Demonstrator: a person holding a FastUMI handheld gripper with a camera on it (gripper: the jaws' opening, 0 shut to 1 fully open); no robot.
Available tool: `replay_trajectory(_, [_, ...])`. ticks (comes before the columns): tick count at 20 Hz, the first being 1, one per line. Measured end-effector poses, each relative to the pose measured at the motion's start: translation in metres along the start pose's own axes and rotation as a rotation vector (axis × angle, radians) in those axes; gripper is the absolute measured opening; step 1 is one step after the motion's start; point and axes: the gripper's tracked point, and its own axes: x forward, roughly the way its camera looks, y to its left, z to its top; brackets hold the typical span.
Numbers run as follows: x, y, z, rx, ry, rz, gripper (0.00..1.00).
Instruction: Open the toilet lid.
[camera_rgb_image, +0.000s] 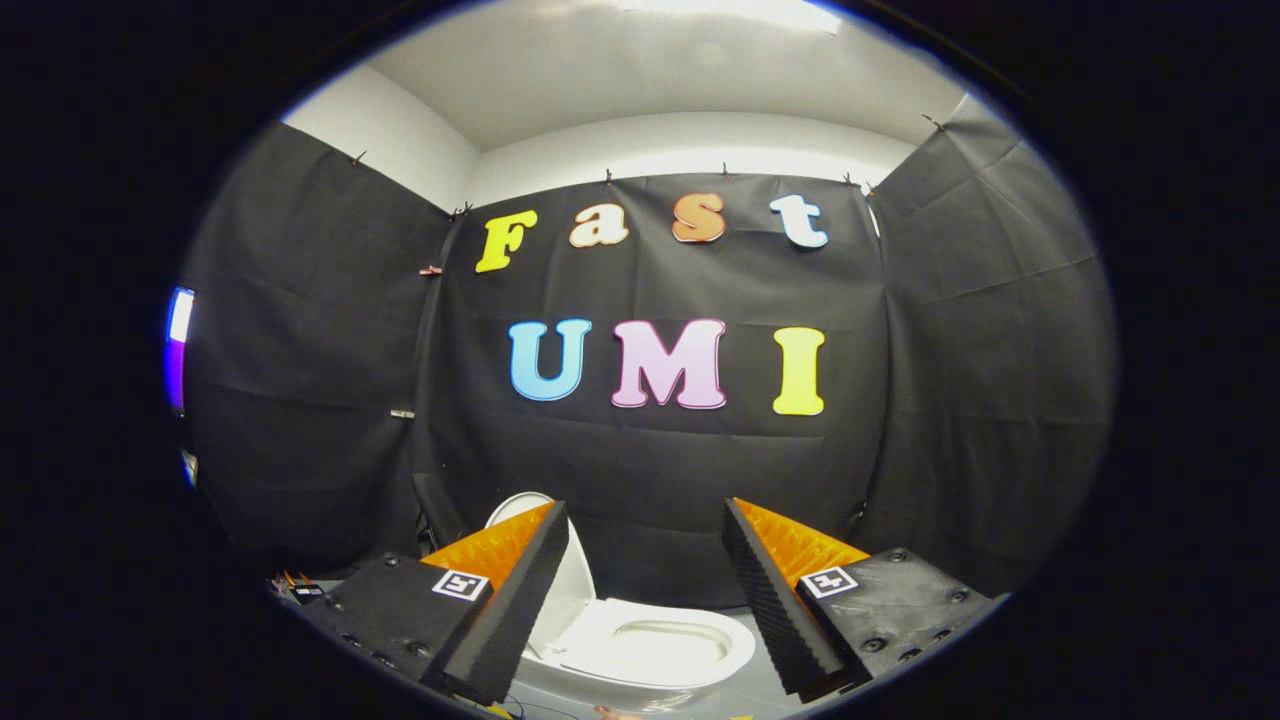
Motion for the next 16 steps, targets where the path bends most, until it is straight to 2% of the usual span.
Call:
replay_trajectory(6, [-0.038,-0.028,0.015,0.018,-0.027,-0.014,0.97])
replay_trajectory(16, [-0.045,-0.042,0.031,0.074,-0.061,-0.013,0.97])
